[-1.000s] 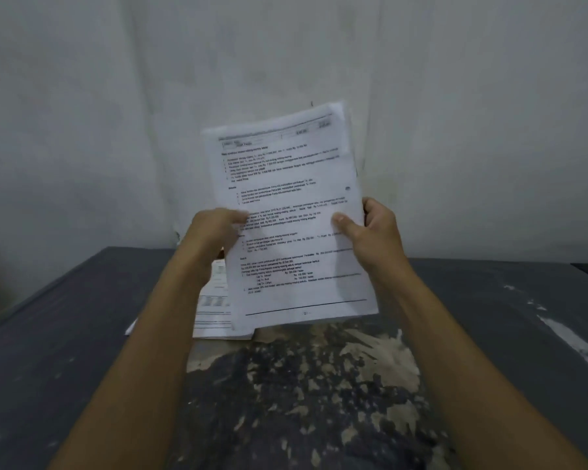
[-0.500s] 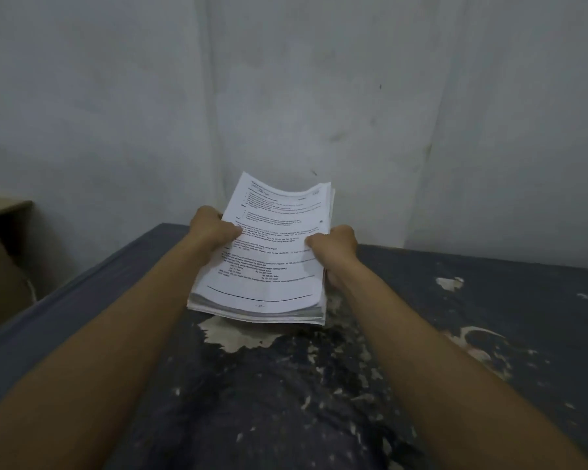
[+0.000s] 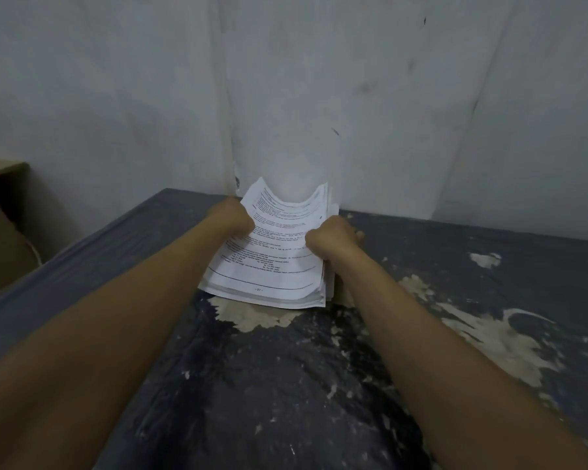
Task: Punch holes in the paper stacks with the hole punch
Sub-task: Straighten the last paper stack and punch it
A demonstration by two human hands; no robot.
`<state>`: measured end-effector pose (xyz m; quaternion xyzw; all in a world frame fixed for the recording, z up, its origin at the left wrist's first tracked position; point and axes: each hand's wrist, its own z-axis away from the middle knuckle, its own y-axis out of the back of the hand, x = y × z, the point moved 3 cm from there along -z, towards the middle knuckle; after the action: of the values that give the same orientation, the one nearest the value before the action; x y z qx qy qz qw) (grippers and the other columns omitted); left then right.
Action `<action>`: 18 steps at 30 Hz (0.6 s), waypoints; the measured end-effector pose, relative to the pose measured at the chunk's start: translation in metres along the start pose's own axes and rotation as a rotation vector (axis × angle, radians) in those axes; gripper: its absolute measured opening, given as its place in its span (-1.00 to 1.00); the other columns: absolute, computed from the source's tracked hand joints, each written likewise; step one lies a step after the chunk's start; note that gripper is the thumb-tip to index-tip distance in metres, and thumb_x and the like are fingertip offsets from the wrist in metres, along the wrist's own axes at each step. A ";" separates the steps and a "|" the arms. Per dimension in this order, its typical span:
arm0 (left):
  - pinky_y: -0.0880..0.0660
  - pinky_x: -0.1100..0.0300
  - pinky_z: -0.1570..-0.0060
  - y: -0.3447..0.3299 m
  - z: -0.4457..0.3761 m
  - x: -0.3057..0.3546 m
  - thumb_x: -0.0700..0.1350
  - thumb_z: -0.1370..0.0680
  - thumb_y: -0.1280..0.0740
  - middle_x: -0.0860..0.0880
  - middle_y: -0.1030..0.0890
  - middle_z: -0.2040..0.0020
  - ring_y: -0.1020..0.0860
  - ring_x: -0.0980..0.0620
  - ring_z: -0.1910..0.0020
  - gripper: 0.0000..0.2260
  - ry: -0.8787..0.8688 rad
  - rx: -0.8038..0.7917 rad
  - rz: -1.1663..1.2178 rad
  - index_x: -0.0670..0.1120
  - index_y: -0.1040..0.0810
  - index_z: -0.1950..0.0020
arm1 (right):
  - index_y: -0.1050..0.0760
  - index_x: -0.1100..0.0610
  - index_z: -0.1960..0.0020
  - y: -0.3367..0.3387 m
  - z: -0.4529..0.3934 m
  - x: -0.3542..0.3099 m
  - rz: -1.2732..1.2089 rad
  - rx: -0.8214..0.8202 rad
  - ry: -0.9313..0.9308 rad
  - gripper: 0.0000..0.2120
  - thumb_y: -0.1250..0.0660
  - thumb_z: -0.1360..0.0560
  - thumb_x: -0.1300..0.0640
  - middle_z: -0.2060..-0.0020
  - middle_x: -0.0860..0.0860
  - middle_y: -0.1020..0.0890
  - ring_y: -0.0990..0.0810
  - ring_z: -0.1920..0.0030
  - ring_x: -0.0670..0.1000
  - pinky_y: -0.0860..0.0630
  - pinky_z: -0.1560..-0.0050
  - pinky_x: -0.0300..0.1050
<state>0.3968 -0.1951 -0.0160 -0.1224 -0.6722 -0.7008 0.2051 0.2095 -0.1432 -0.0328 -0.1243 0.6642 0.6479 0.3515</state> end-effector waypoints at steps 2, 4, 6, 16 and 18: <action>-0.59 0.03 -0.12 0.002 -0.001 0.003 -0.17 -0.59 -0.33 -0.19 -0.58 -0.15 -0.60 -0.13 -0.06 -0.64 -0.006 -0.031 -0.027 -0.24 -0.43 -0.36 | -0.39 0.19 -0.06 0.003 -0.003 -0.002 -0.074 0.003 0.012 -0.82 -0.29 -0.50 0.16 -0.25 0.18 -0.51 -0.41 -0.28 0.21 -0.43 -0.23 0.00; -0.55 0.03 -0.19 0.006 -0.001 0.006 -0.16 -0.60 -0.33 -0.22 -0.52 -0.29 -0.56 -0.15 -0.20 -0.50 -0.002 -0.045 -0.026 -0.24 -0.29 -0.50 | -0.48 0.24 -0.15 0.004 -0.007 -0.002 -0.201 -0.010 0.005 -0.74 -0.33 -0.47 0.21 -0.20 0.18 -0.56 -0.53 -0.20 0.18 -0.52 -0.25 0.08; -0.52 0.04 -0.19 0.009 0.000 0.008 -0.16 -0.60 -0.33 -0.23 -0.47 -0.35 -0.52 -0.17 -0.26 -0.41 -0.005 -0.045 -0.005 -0.25 -0.16 -0.55 | -0.51 0.31 -0.15 0.005 -0.007 0.000 -0.290 -0.013 0.014 -0.73 -0.34 -0.47 0.27 -0.09 0.18 -0.61 -0.61 -0.07 0.13 -0.61 -0.13 0.07; -0.58 0.12 0.19 -0.002 0.017 0.002 -0.22 -0.52 -0.48 -0.20 -0.64 -0.20 -0.64 -0.10 0.04 -0.61 0.059 -0.002 0.656 -0.27 -0.51 -0.31 | -0.44 0.10 0.06 0.019 -0.006 0.036 -0.578 0.062 0.075 -0.71 -0.51 -0.39 0.32 -0.03 0.04 -0.61 -0.54 0.19 -0.11 -0.43 0.38 -0.29; -0.54 0.24 0.40 -0.001 0.025 0.014 -0.23 -0.56 -0.44 -0.18 -0.65 -0.17 -0.64 0.00 0.22 -0.68 0.008 0.006 0.744 -0.27 -0.55 -0.28 | -0.35 0.12 -0.20 0.030 -0.005 0.040 -0.663 0.129 0.075 -0.50 -0.52 -0.39 0.32 -0.08 0.03 -0.55 -0.54 0.09 -0.06 -0.39 0.35 -0.30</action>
<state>0.3809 -0.1722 -0.0092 -0.3551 -0.5829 -0.5770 0.4485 0.1603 -0.1326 -0.0353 -0.3348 0.6397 0.4498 0.5258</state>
